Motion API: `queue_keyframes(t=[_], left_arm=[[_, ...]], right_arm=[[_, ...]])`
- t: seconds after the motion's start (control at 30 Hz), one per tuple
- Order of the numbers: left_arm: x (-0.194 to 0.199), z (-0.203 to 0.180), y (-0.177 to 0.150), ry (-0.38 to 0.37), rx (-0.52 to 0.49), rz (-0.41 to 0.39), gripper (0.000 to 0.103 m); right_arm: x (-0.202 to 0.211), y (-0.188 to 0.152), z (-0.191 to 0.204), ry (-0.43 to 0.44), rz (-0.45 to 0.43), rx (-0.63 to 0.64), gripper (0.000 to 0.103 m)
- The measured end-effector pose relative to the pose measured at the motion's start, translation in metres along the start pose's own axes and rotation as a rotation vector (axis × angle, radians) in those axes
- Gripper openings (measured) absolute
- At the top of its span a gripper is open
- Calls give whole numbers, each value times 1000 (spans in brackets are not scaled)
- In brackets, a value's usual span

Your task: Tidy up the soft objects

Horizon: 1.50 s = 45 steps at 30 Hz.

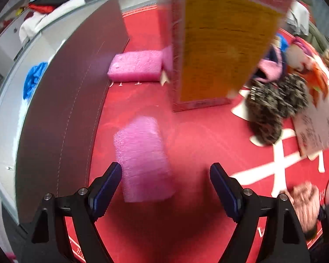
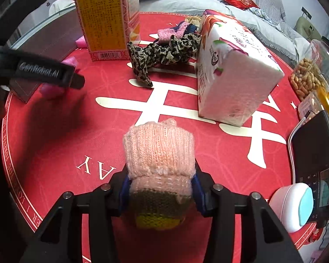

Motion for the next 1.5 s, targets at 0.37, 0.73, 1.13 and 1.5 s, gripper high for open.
queue_keyframes(t=[0.37, 0.73, 1.13, 1.5], left_arm=[[-6, 8, -1, -6, 54, 26, 83], [10, 1, -22, -83, -34, -22, 24], [61, -13, -92, -260, -147, -114, 24], [63, -75, -43, -150, -442, -127, 24]], right_arm=[[-3, -1, 2, -4, -5, 0, 52], [-2, -2, 5, -22, -10, 15, 52], [0, -5, 3, -18, -22, -5, 52], [7, -2, -12, -7, -30, -80, 51]])
Point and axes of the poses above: each gripper's, at about its wrist camera, not at the fingertips, and x roughly against the way its jaws point, z to its left, y to its top, the point moved 1 cm from there along -x, roughly the way its jaws point, and after that the axes turned 11 degrees about -x, right-handed, at the moved point
